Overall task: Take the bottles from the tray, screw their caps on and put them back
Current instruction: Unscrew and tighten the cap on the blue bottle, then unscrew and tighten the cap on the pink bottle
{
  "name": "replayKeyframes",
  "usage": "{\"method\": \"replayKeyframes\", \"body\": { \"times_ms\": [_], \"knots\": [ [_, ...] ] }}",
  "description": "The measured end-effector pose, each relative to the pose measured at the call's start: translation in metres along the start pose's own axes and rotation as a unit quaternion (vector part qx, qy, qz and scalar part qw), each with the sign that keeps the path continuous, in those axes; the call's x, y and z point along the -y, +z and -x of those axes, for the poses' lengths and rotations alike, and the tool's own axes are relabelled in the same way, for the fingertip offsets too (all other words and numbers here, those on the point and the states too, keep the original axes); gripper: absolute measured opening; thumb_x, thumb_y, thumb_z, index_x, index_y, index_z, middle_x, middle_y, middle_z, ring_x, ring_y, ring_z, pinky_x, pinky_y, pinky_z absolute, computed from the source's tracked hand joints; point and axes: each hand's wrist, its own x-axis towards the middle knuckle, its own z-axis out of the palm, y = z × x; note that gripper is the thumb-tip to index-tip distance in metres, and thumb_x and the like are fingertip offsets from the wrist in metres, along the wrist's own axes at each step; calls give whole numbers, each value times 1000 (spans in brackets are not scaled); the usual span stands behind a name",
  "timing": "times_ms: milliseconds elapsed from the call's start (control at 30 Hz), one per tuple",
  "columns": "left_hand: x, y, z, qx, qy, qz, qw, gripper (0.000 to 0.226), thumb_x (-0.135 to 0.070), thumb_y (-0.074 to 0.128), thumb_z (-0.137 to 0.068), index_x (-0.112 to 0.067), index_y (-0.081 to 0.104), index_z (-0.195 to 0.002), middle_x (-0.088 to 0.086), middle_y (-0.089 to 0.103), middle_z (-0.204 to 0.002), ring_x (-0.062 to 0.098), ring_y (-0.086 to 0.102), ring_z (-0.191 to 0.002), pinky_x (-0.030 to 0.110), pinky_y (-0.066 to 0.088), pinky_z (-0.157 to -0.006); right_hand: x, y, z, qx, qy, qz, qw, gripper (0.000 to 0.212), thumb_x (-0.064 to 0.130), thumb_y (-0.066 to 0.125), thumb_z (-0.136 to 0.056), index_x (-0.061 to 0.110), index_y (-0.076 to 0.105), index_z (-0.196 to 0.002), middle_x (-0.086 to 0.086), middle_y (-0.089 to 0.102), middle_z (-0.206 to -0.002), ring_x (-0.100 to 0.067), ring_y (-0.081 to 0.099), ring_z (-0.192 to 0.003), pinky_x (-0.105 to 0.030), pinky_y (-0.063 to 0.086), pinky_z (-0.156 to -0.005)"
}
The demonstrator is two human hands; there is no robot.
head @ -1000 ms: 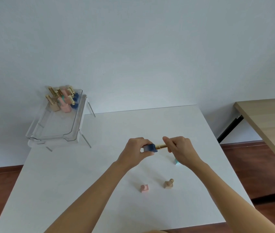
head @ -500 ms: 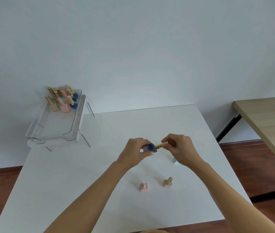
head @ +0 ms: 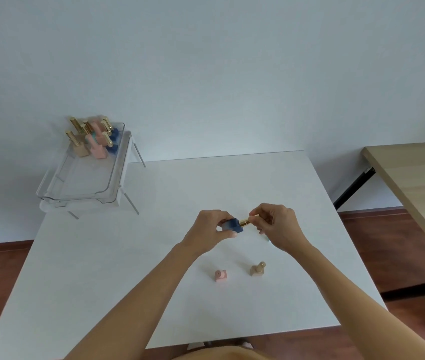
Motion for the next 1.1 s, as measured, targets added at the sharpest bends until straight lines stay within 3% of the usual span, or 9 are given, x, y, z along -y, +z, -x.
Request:
{"method": "replayKeyframes", "body": {
  "times_ms": [67, 167, 300, 533, 700, 933, 1100],
  "knots": [
    [11, 5, 5, 7, -16, 4, 1000, 27, -14, 74, -80, -15, 72, -107, 1, 73, -98, 10, 69, -90, 31, 56, -90, -7, 5, 0, 8, 8, 14, 1000, 4, 14, 67, -85, 13, 69, -81, -12, 66, -62, -11, 59, -50, -11, 45, -47],
    [34, 13, 19, 9, -62, -18, 998, 36, 6, 57, -85, -9, 68, -116, 7, 70, -109, 16, 68, -99, 32, 53, -96, -21, 11, -1, 15, 25, 55, 998, 8, 14, 65, -85, 11, 67, -79, -9, 59, -54, -19, 49, -48, -28, 46, -50],
    [64, 27, 45, 49, -121, -42, 991, 54, 17, 44, -81, -8, 62, -125, 7, 67, -123, 17, 64, -111, 25, 48, -100, -38, 17, -4, 30, 52, 97, 993, 10, 15, 64, -85, 11, 64, -75, 0, 51, -51, -14, 40, -47, -17, 33, -45],
    [89, 59, 71, 120, -143, -37, 982, 53, -6, 73, -74, -13, 62, -126, 0, 67, -121, 15, 62, -110, 25, 49, -95, -56, 33, -10, 62, 91, 142, 984, 7, 11, 60, -85, 4, 63, -84, -8, 56, -67, -24, 45, -57, -26, 37, -50],
    [92, 77, 74, 59, -140, -26, 988, 43, -15, 77, -72, -19, 69, -114, 0, 70, -107, 18, 65, -99, 34, 53, -90, -61, 46, -12, 89, 94, 183, 975, 8, 6, 52, -87, 3, 60, -86, -13, 52, -68, -28, 41, -60, -31, 36, -55],
    [97, 88, 71, 0, -127, -36, 991, 18, -22, 73, -79, -22, 74, -97, 0, 71, -96, 19, 65, -88, 34, 54, -77, -62, 55, -15, 104, 93, 209, 968, 9, 5, 54, -87, -1, 60, -89, -14, 53, -69, -27, 42, -61, -33, 37, -58],
    [98, 89, 69, -7, -113, -18, 993, 10, -17, 74, -79, -18, 73, -89, 2, 72, -92, 19, 67, -84, 33, 55, -77, -61, 56, -16, 113, 94, 215, 966, 12, 10, 56, -89, -2, 59, -92, -24, 64, -85, -28, 46, -63, -33, 37, -57]
  ]
}}
